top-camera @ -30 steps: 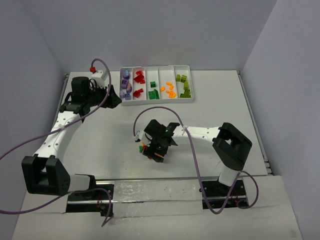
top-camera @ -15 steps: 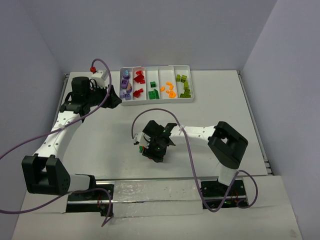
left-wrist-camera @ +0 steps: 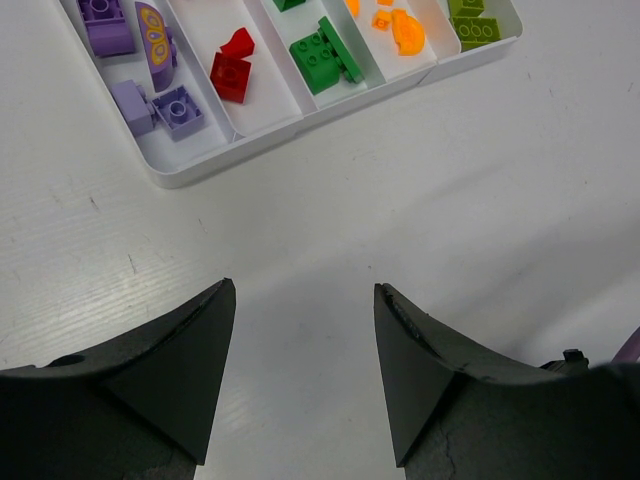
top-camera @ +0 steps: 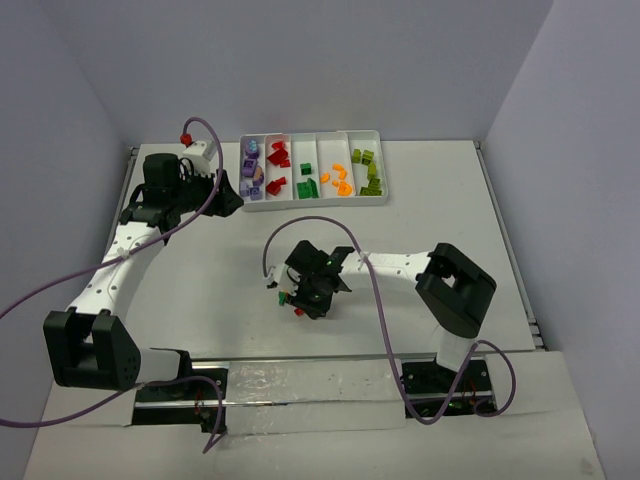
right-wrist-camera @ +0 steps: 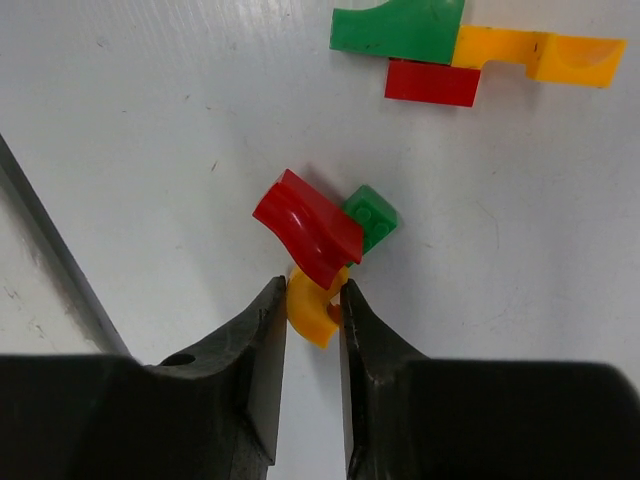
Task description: Sort the legos into containers by color
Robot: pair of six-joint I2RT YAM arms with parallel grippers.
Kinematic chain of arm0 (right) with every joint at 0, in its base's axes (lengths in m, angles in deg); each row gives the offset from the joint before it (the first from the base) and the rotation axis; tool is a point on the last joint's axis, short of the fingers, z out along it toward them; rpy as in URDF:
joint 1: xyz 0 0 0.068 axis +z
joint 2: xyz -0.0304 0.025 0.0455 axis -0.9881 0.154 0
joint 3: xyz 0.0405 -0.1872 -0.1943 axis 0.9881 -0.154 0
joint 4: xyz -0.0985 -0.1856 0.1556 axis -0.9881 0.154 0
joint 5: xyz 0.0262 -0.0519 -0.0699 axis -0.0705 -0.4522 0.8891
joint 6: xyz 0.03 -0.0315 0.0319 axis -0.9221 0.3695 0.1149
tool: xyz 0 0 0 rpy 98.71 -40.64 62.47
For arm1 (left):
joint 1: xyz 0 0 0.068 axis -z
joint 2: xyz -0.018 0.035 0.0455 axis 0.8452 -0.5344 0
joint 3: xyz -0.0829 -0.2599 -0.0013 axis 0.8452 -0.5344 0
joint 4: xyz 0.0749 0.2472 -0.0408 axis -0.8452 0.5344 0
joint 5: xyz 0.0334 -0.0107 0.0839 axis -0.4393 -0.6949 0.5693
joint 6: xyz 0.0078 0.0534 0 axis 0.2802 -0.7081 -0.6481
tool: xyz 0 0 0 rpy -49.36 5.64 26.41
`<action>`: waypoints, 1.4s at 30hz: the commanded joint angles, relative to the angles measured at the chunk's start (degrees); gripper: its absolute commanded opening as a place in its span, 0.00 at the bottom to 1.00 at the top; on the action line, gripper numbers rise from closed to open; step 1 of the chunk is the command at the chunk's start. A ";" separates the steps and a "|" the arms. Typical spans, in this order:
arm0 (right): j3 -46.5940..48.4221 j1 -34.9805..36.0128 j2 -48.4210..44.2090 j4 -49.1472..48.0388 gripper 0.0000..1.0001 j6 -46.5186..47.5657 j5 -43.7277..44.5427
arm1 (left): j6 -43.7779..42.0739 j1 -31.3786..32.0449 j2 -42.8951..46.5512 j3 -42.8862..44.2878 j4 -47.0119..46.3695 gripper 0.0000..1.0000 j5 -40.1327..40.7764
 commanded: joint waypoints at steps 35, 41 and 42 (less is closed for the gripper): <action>5.14 -24.52 -7.72 1.94 0.00 -17.66 -42.79 | 2.58 16.47 0.19 -8.66 -4.61 0.58 -28.59; 5.14 -24.69 -7.14 1.55 0.00 -18.20 -44.40 | -0.28 20.24 -0.82 -6.84 -3.01 0.58 -25.60; 5.22 -24.69 -7.06 1.56 0.00 -18.20 -44.77 | -0.38 20.77 -0.91 -6.84 -2.93 0.59 -25.38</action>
